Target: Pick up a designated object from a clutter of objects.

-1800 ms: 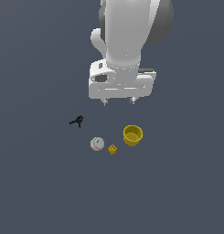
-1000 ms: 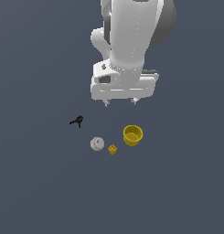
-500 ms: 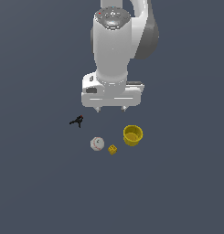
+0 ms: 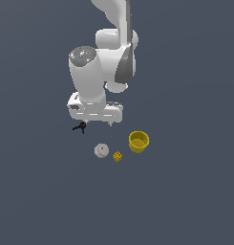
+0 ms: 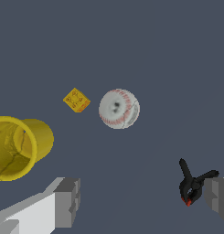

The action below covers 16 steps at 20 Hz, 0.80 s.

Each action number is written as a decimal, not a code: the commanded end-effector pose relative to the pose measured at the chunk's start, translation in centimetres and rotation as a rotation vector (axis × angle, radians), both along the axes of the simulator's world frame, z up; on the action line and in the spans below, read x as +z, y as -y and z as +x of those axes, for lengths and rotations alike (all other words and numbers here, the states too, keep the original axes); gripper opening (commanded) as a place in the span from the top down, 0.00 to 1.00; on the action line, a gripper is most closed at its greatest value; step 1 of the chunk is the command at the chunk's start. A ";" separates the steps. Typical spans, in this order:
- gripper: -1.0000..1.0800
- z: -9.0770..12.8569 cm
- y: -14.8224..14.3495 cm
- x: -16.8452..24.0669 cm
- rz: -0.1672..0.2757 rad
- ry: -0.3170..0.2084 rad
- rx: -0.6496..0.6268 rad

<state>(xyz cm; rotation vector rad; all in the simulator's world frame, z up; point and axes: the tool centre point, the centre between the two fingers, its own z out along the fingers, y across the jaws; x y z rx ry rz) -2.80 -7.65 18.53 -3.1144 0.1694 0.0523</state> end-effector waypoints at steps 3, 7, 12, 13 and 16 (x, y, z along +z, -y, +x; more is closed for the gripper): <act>0.04 -2.1 3.8 -3.7 0.004 0.010 -0.088; 0.04 -4.5 7.0 -6.7 0.001 0.018 -0.166; 0.04 -7.4 10.1 -9.5 -0.010 0.024 -0.246; 0.04 -7.9 10.5 -9.9 -0.012 0.025 -0.259; 0.04 -9.3 11.7 -10.9 -0.019 0.026 -0.291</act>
